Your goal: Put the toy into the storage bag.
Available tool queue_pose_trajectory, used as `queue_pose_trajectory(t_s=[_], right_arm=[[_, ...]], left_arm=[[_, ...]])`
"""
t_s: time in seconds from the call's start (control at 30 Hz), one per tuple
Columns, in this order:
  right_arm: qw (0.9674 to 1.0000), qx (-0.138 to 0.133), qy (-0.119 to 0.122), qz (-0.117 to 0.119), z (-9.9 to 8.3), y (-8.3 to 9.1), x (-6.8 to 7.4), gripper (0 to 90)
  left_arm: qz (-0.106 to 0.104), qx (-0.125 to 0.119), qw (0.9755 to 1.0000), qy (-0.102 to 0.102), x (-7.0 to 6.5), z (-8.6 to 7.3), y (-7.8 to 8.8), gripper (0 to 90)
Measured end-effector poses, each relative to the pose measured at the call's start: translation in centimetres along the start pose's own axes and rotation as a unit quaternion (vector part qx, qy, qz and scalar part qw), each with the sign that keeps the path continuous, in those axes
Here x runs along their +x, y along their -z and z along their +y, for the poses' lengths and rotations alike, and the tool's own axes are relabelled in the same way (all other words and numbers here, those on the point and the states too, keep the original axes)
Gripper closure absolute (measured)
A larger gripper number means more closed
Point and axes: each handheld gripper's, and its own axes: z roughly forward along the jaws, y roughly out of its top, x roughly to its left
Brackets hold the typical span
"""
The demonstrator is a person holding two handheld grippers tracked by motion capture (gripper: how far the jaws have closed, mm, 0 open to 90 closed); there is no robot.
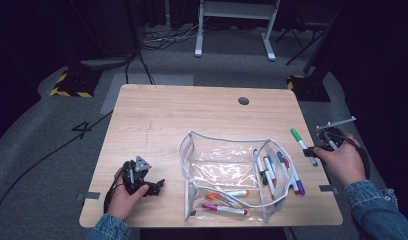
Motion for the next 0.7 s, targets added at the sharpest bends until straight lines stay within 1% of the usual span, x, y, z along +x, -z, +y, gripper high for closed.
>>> queue_pose_trajectory(t_s=[0.1,0.27,0.33,0.4,0.5,0.57,0.6,0.7], right_arm=[[0.9995,-0.012,0.024,0.014,0.9,1.9,1.3,76.8],[0.9979,-0.019,0.059,0.022,2.2,4.4,3.4,76.7],[0.9968,-0.026,0.07,0.028,2.5,5.2,4.3,76.8],[0.9953,-0.034,0.082,0.039,2.8,6.0,5.2,76.8],[0.9927,-0.034,0.104,0.051,3.2,7.0,6.7,76.8],[0.9901,-0.033,0.125,0.056,3.5,7.6,7.9,76.7],[0.9893,-0.032,0.13,0.057,3.6,7.8,8.3,76.7],[0.9852,-0.033,0.156,0.063,4.0,8.4,10.0,76.7]], left_arm=[[-0.001,0.001,1.0,0.0,0.0,0.0,0.0,0.0],[0.0,-0.001,1.0,0.0,0.0,0.0,0.0,0.0],[0.001,-0.001,1.0,0.0,0.0,0.0,0.0,0.0],[-0.001,0.0,1.0,0.0,0.0,0.0,0.0,0.0],[-0.001,-0.001,1.0,0.0,0.0,0.0,0.0,0.0],[-0.002,0.001,1.0,0.0,0.0,0.0,0.0,0.0],[-0.001,0.001,1.0,0.0,0.0,0.0,0.0,0.0],[-0.002,0.002,1.0,0.0,0.0,0.0,0.0,0.0]])
